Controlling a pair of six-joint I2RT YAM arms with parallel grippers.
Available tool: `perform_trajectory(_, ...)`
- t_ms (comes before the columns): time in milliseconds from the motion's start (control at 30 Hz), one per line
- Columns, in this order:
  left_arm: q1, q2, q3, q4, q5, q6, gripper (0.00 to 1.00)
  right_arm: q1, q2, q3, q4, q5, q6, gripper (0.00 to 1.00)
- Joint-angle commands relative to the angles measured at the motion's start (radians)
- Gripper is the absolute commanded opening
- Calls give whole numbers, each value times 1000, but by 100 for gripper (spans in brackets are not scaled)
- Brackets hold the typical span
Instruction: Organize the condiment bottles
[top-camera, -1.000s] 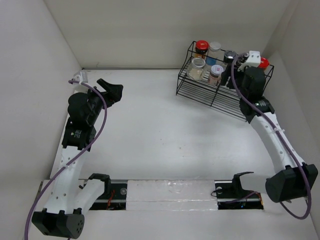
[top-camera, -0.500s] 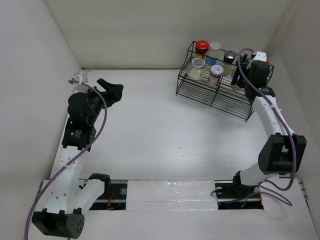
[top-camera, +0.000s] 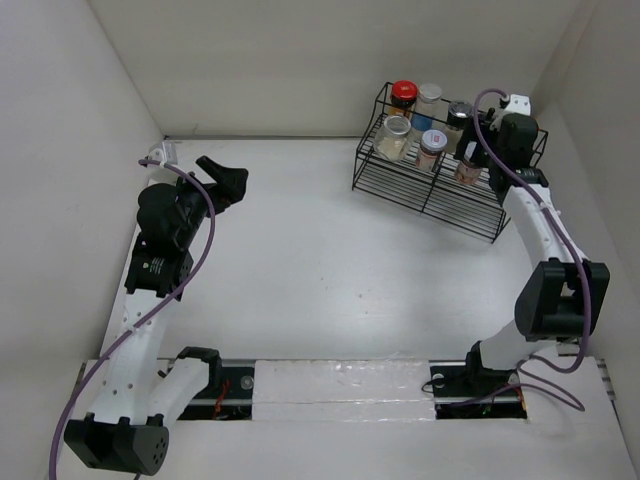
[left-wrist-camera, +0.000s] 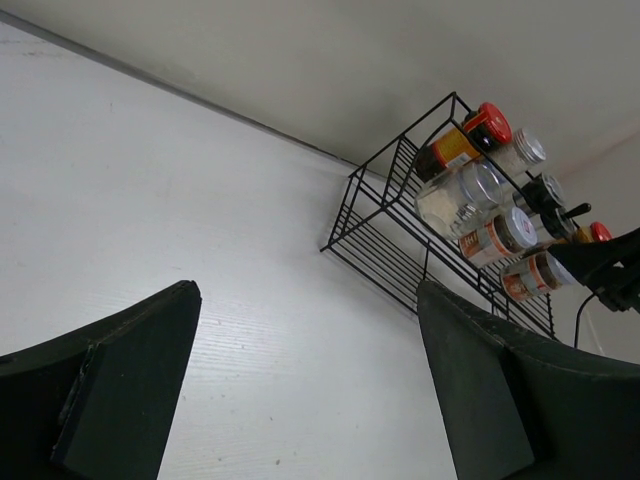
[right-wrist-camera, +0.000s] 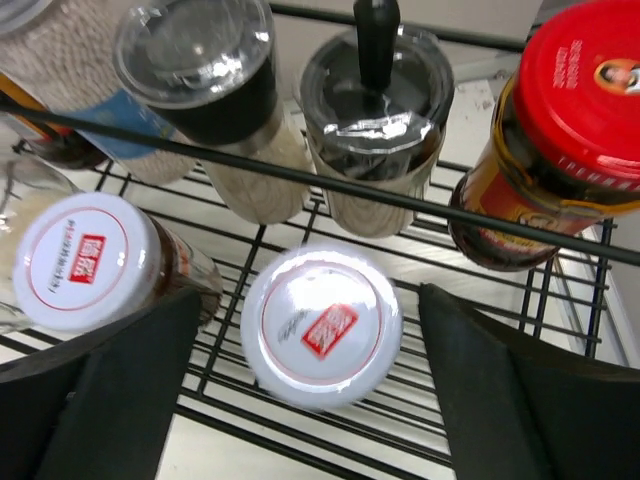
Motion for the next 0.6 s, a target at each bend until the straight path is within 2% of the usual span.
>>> perform_trajectory(0, -3, -6, 5, 35, 4, 6, 86, 0, -59, 55, 65, -9, 5, 98)
perform_trajectory(200, -3, -6, 5, 35, 15, 6, 95, 21, -170, 45, 65, 22, 14, 100)
perform_trajectory(300, -3, -6, 15, 35, 15, 6, 100, 49, -275, -17, 101, 33, 14, 100)
perform_trajectory(400, -3, -6, 15, 35, 26, 6, 100, 125, -375, -115, 192, -45, 23, 100)
perform_trajectory(500, -3, -6, 15, 35, 14, 6, 100, 254, -434, -214, 259, -94, 23, 100)
perform_trajectory(567, -3, -6, 15, 35, 23, 6, 100, 358, -434, -272, 320, -214, 23, 100)
